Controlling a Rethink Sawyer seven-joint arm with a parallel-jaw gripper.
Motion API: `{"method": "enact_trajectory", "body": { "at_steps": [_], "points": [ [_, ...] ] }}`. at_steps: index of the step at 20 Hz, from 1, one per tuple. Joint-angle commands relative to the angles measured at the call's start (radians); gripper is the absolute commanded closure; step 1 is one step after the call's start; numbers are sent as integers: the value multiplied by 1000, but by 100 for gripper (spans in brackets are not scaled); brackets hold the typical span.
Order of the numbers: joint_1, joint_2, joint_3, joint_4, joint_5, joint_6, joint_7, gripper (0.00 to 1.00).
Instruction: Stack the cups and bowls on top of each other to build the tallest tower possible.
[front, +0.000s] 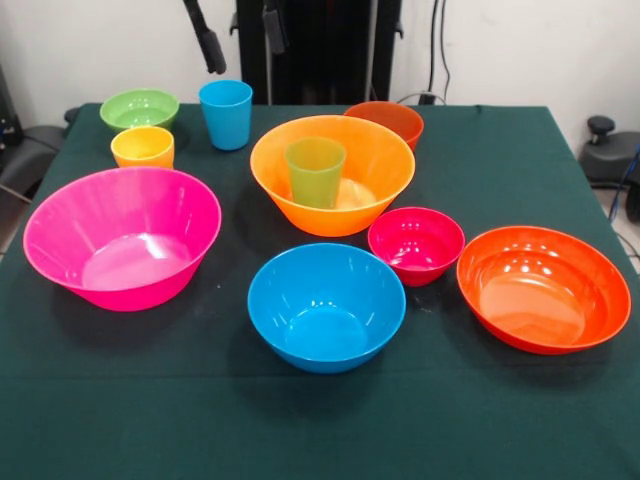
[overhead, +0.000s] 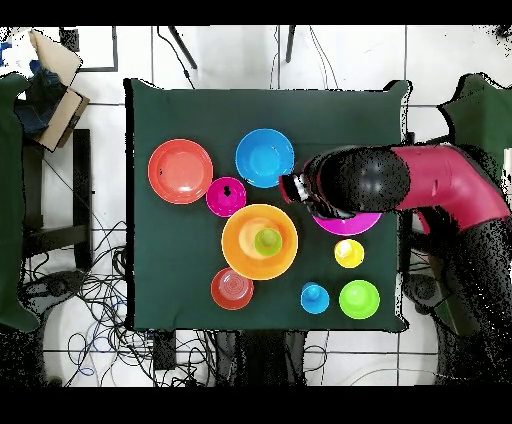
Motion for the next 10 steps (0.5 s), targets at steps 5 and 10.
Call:
{"method": "enact_trajectory", "body": {
  "at_steps": [5,10],
  "points": [
    [69,249,-70,-450,-106,249,-335,0],
    [135,260,-99,-473,-118,218,-176,0]
  ]
}}
